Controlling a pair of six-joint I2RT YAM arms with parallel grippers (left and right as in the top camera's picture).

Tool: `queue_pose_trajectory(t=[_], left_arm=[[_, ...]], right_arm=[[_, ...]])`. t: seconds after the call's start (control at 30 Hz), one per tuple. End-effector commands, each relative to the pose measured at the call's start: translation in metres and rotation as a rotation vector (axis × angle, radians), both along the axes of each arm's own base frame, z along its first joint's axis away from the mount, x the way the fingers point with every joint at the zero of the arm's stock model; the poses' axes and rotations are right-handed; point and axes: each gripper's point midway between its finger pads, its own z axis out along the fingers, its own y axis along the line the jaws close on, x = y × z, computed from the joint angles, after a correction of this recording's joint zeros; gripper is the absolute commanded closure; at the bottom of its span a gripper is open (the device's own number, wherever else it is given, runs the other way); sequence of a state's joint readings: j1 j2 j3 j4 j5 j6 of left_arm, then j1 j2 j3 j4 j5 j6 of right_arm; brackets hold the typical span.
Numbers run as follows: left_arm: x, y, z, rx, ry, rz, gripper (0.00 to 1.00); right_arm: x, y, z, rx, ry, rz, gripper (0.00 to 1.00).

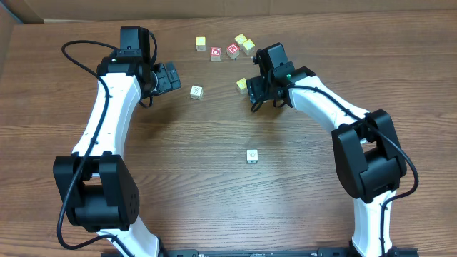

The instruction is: Flip 5 blocks

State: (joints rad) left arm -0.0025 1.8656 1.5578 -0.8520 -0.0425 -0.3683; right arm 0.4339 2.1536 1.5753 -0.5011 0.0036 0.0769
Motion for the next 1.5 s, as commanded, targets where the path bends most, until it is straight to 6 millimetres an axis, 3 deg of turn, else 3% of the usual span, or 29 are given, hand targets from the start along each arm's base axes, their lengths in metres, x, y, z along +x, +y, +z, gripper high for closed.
queue_pose_trajectory(t=[0.0,0.33,0.57,0.7,0.93,1.13,1.3,1.47], left_arm=[[0.005,0.001,0.004,0.003,-0.013,0.021,0.00],[0.005,0.001,0.004,0.003,-0.013,0.021,0.00],[0.005,0.001,0.004,0.003,-0.013,0.021,0.00],[0.005,0.001,0.004,0.003,-0.013,0.021,0.00],[0.005,0.001,0.004,0.003,-0.014,0.021,0.00],[0.005,0.001,0.004,0.003,-0.014,0.021,0.00],[0.005,0.001,0.004,0.003,-0.013,0.021,0.00],[0.005,0.001,0.004,0.003,-0.013,0.021,0.00]], right_arm=[[0.000,0.004,0.000,0.005,-0.006,0.014,0.28],[0.004,0.011,-0.023,0.016,0.001,0.041,0.31],[0.003,0.014,-0.030,0.028,0.011,0.054,0.49],[0.010,0.017,-0.016,0.042,-0.021,0.054,0.59],[0.014,0.019,0.032,0.068,-0.080,0.055,0.64],[0.006,0.015,0.065,0.077,-0.099,0.055,0.68],[-0.007,0.011,0.075,0.068,-0.072,0.053,0.70],[-0.040,0.010,0.059,0.072,0.086,0.031,0.70]])
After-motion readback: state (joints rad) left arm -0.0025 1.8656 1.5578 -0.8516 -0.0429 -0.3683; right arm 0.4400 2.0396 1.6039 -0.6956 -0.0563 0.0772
